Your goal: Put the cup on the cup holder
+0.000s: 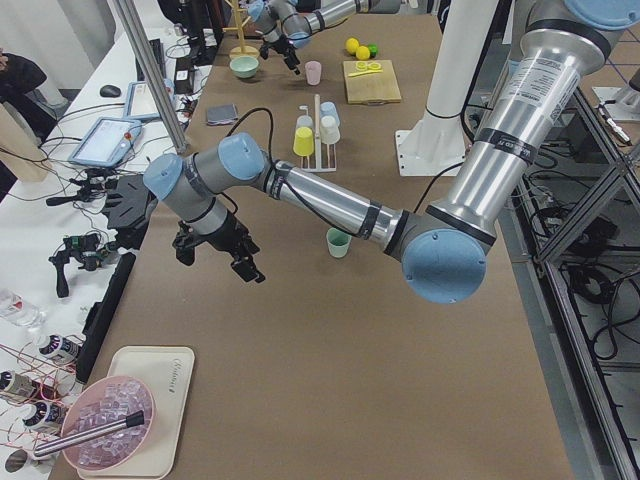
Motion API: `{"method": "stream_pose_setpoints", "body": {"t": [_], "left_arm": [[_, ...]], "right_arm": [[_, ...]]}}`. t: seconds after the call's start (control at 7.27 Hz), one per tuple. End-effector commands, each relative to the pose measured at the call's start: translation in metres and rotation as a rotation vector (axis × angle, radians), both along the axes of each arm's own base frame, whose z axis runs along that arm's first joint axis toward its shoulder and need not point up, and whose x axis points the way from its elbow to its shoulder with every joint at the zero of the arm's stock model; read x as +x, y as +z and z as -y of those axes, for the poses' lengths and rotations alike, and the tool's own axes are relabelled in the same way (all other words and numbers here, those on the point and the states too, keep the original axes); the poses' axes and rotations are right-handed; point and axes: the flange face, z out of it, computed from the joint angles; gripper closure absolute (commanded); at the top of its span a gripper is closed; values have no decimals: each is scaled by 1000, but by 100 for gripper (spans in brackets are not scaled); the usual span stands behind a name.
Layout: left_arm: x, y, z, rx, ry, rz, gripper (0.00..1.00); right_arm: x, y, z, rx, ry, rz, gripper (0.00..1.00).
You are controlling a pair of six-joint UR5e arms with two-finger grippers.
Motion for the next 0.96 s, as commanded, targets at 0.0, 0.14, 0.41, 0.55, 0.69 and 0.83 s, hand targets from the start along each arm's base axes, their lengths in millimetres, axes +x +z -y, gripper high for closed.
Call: {"method": "stream_pose_setpoints", "body": {"t": [0.0,0.14,0.41,0.55,0.69,0.83], "left_arm": [[64,11,5,-60,67,-39,3],[107,21,-1,-85,137,-33,3],[139,15,-5,-93,169,-83,3],[158,9,-8,-92,232,-101,3],[176,4,-16,-99,304,-127,3],[196,1,-24,-101,354,-143,3]], "right_arm": [[-9,7,-5,-46,-12,-18,1],[-11,9,-7,-56,-16,-23,1],[-16,11,-12,-106,-21,-37,1],[-20,12,-16,-124,-28,-49,1],[-24,12,-20,-135,-36,-55,1],[-29,14,-23,-139,-45,-58,1]]}}
